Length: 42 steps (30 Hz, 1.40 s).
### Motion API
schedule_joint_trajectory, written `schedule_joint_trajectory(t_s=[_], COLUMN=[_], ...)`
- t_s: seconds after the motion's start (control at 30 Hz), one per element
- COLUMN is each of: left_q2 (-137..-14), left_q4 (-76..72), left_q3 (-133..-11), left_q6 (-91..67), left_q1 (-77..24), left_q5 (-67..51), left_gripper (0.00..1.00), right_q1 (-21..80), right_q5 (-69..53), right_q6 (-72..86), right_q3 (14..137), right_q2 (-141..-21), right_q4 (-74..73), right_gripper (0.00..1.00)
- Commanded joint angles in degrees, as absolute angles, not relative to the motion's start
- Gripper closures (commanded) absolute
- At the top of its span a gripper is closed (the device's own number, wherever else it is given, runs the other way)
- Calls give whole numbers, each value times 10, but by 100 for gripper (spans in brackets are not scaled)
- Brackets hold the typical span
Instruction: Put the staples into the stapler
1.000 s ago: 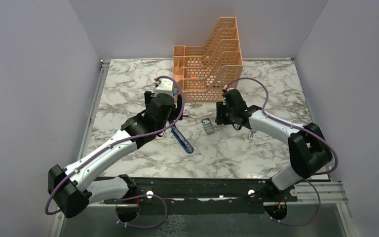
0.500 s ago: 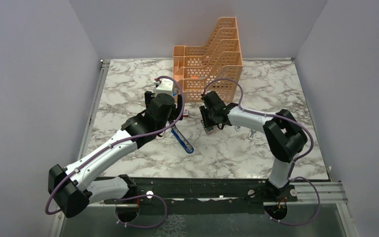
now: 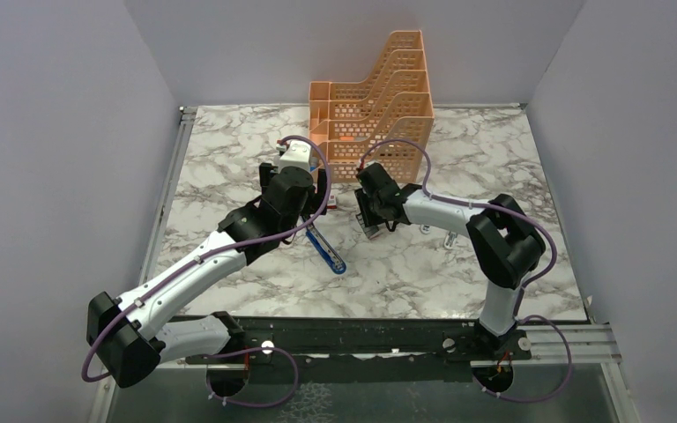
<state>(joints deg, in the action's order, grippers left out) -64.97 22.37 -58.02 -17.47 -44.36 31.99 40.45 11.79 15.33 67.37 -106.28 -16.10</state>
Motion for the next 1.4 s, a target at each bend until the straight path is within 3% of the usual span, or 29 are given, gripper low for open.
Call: schedule_joint_trajectory(t_s=[0.0,0.17,0.37,0.57,1.03,1.37], left_q2=[-651,-652,-651,-652,-650,-649], left_q4=[211,211,211,212,212,212], left_q3=[-580,-579,-579,-579,-577,-577], left_q6=[-169,-169,-169,-169,-168,-168], left_q1=[-444,-444,-444,-444,-444,-444], left_q5=[333,333,333,334,336,337], left_gripper=[6,6,6,6,6,6], right_q1=[410,411,414,416,416,416], right_q5=[120,112,96,92,94,92], right_q6=[141,137,131,132,148,146], right_q3=[682,682,678,687,691,694], right_q2=[-1037,-1039,-1044,-1059,-1076,-1084], right_q4=[-144,-140,-125,-124,-121,-120], right_gripper=[57,57,70,65,67,59])
